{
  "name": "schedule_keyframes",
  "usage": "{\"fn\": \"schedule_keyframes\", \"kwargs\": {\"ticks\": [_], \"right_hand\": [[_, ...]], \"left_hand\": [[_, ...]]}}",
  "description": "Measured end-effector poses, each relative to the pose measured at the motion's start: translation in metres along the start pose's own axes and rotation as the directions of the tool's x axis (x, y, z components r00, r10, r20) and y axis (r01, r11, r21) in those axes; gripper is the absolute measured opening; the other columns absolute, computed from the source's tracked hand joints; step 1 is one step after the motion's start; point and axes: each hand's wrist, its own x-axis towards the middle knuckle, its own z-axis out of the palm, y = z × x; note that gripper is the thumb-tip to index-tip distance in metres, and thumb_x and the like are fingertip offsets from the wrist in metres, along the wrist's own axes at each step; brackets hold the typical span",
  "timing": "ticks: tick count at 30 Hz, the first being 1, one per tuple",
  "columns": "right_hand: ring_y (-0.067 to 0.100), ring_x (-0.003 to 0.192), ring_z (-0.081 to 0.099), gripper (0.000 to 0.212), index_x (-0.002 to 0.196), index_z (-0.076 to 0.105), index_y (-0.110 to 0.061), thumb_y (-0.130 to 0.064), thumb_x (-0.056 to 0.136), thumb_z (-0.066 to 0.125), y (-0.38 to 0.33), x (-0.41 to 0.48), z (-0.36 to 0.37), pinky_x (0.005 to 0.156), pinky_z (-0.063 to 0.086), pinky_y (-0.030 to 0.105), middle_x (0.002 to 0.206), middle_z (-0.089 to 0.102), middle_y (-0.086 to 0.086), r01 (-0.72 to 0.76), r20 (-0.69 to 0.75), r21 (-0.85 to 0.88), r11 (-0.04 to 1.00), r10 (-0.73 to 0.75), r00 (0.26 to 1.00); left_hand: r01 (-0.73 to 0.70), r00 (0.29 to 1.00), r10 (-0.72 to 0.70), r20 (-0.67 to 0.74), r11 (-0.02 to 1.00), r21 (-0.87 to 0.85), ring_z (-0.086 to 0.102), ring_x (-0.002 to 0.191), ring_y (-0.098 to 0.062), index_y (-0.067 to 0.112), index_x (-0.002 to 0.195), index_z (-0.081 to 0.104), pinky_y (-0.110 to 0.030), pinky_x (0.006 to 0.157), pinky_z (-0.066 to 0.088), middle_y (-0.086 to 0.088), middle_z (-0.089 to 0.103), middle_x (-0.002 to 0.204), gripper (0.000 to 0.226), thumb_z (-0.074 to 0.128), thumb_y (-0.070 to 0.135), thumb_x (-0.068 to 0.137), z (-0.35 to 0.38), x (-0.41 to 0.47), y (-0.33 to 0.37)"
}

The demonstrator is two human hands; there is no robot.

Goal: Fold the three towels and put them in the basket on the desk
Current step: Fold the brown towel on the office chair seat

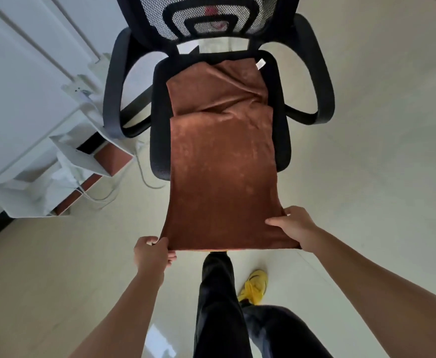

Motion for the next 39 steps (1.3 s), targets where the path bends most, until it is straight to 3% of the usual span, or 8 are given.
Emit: {"fn": "schedule_keyframes", "kwargs": {"ticks": [7, 13, 16, 20, 24, 27, 31, 39], "right_hand": [[0.024, 0.088, 0.063, 0.048, 0.117, 0.058, -0.017, -0.022, 0.074, 0.080, -0.012, -0.022, -0.018, 0.069, 0.051, 0.029, 0.108, 0.061, 0.004, 0.070, -0.093, 0.226, 0.972, -0.050, 0.994], [0.010, 0.039, 0.053, 0.005, 0.088, 0.065, -0.009, -0.013, 0.088, 0.066, -0.102, -0.004, -0.060, 0.036, 0.038, 0.016, 0.063, 0.061, 0.007, 0.043, -0.032, 0.813, 0.580, -0.029, 0.999], [0.017, 0.073, 0.073, 0.027, 0.105, 0.061, -0.005, 0.005, 0.094, 0.039, -0.138, 0.012, -0.080, 0.053, 0.051, 0.019, 0.067, 0.071, 0.007, 0.000, 0.072, 0.910, 0.415, -0.157, 0.985], [0.021, 0.103, 0.068, 0.051, 0.119, 0.062, -0.010, 0.019, 0.081, 0.046, -0.173, 0.051, -0.086, 0.076, 0.053, 0.024, 0.110, 0.068, 0.016, 0.252, -0.113, 0.666, 0.702, -0.239, 0.964], [0.013, 0.075, 0.072, 0.006, 0.090, 0.071, -0.015, -0.014, 0.084, 0.073, -0.207, 0.084, -0.081, 0.067, 0.051, 0.023, 0.088, 0.073, 0.006, 0.337, -0.297, 0.378, 0.862, -0.232, 0.926], [0.016, 0.057, 0.062, 0.028, 0.073, 0.069, -0.014, -0.039, 0.087, 0.067, -0.230, 0.111, -0.083, 0.060, 0.045, 0.029, 0.064, 0.065, 0.001, 0.307, -0.445, 0.167, 0.937, -0.207, 0.871], [0.017, 0.057, 0.051, 0.037, 0.064, 0.061, -0.015, -0.041, 0.090, 0.060, -0.261, 0.136, -0.090, 0.053, 0.036, 0.027, 0.059, 0.055, 0.000, 0.318, -0.499, -0.036, 0.948, -0.292, 0.816], [0.020, 0.079, 0.062, 0.021, 0.089, 0.071, -0.017, -0.035, 0.090, 0.061, -0.319, 0.213, -0.090, 0.068, 0.045, 0.027, 0.079, 0.064, -0.001, 0.323, -0.472, 0.005, 0.947, -0.282, 0.835]], "left_hand": [[-0.099, 0.995, 0.100, 0.001, 0.989, -0.107, 0.057, 0.040, -0.023, 0.009, 0.106, 0.056, -0.025, 0.044, 0.041, -0.015, 0.062, 0.065, 0.021, 0.051, 0.004, 0.087, -0.006, -0.020, 0.019], [-0.228, 0.949, 0.282, 0.140, 0.922, -0.313, 0.066, 0.061, -0.018, 0.009, 0.091, 0.067, -0.024, 0.050, 0.051, -0.016, 0.067, 0.084, 0.022, 0.046, 0.001, 0.091, 0.002, -0.016, 0.123], [-0.238, 0.907, 0.336, 0.253, 0.906, -0.350, 0.066, 0.067, -0.019, 0.005, 0.095, 0.066, -0.026, 0.063, 0.058, -0.015, 0.065, 0.088, 0.017, 0.057, -0.003, 0.083, 0.010, 0.006, 0.170], [-0.410, 0.842, 0.424, 0.334, 0.905, -0.113, 0.069, 0.090, -0.028, 0.007, 0.112, 0.063, -0.040, 0.086, 0.057, -0.014, 0.069, 0.100, 0.047, 0.070, -0.002, 0.066, 0.025, 0.049, 0.217], [-0.586, 0.803, 0.522, 0.287, 0.780, 0.221, 0.068, 0.079, -0.028, 0.016, 0.083, 0.070, -0.042, 0.077, 0.057, -0.005, 0.071, 0.077, 0.015, 0.064, 0.022, 0.070, 0.044, 0.090, 0.259], [-0.642, 0.767, 0.587, 0.260, 0.698, 0.317, 0.046, 0.055, -0.027, 0.008, 0.057, 0.055, -0.030, 0.050, 0.033, -0.009, 0.048, 0.052, 0.032, 0.059, 0.026, 0.082, 0.061, 0.111, 0.292], [-0.608, 0.791, 0.554, 0.258, 0.756, 0.242, 0.035, 0.052, -0.022, 0.014, 0.051, 0.045, -0.029, 0.051, 0.025, -0.002, 0.037, 0.050, 0.034, 0.058, 0.021, 0.082, 0.080, 0.132, 0.330], [-0.387, 0.895, 0.376, 0.240, 0.922, -0.003, 0.069, 0.084, -0.030, 0.022, 0.079, 0.071, -0.045, 0.080, 0.058, -0.009, 0.071, 0.087, 0.012, 0.061, 0.026, 0.083, 0.122, 0.197, 0.374]]}}
